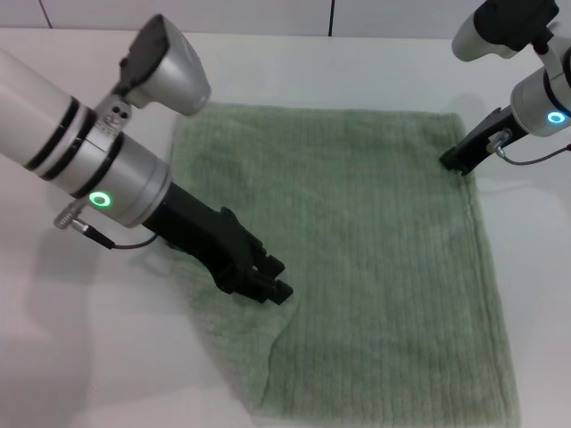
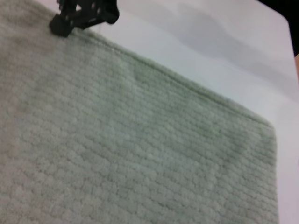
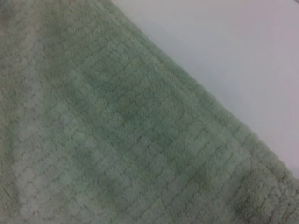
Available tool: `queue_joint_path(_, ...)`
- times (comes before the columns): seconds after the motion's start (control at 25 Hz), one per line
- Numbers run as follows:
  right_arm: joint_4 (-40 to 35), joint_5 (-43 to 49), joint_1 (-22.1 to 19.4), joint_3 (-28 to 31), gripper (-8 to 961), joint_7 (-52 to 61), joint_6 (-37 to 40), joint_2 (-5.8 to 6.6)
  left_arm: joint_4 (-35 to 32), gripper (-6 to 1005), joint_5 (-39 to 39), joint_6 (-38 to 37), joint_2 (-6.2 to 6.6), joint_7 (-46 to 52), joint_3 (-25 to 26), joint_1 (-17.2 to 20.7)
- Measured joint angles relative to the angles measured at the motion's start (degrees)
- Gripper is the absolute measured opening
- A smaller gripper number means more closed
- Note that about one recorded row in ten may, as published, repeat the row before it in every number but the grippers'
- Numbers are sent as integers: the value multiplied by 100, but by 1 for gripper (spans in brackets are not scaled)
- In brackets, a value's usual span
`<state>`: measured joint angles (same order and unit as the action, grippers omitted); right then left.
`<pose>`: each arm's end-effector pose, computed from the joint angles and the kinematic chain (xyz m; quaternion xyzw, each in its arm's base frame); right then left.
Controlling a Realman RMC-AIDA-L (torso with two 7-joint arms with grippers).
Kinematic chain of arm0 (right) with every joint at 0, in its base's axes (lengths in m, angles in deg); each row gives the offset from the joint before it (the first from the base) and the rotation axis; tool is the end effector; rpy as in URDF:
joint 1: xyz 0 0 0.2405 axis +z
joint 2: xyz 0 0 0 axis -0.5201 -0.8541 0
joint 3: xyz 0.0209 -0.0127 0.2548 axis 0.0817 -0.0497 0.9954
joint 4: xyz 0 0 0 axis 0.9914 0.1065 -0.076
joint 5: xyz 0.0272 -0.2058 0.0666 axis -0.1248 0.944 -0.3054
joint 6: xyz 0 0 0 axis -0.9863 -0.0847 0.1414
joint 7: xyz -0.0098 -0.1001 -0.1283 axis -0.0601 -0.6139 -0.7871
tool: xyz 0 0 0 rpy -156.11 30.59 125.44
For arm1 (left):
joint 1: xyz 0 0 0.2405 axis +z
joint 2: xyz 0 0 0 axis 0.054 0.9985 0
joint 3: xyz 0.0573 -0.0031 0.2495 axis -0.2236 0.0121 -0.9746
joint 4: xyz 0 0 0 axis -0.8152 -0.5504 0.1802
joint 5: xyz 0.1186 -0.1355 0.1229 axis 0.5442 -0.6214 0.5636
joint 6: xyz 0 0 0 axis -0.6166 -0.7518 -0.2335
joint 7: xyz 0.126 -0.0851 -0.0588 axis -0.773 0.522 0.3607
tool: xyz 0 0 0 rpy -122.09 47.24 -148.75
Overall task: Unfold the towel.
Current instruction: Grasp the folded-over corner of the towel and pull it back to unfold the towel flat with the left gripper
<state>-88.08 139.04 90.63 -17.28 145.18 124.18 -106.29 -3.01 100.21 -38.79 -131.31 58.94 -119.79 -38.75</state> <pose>0.2377 0.4624 -0.0448 -0.9169 0.2812 -0.1724 0.2246 -0.1876 0.3454 -0.0491 0.9737 0.2160 -0.0355 0.0627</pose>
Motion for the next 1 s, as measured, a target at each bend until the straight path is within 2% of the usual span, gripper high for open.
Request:
queue_joint_path(0.12, 0, 0, 9, -2, -1, 0, 4, 4, 302, 370, -16, 339, -16, -75, -139, -79)
queue_joint_path(0.32, 0, 0, 19, -3, -1, 0, 6, 7, 397, 369, -37, 502, -27, -131, -190, -91)
queue_joint_path(0.52, 0, 0, 29, -3, -1, 0, 7, 10, 583, 353, -47, 680, -30, -117, -502, -163)
queue_joint_path(1.0, 0, -1, 28, -2, -1, 0, -35, 16, 577, 315, -66, 671, -5, -200, -471, -164)
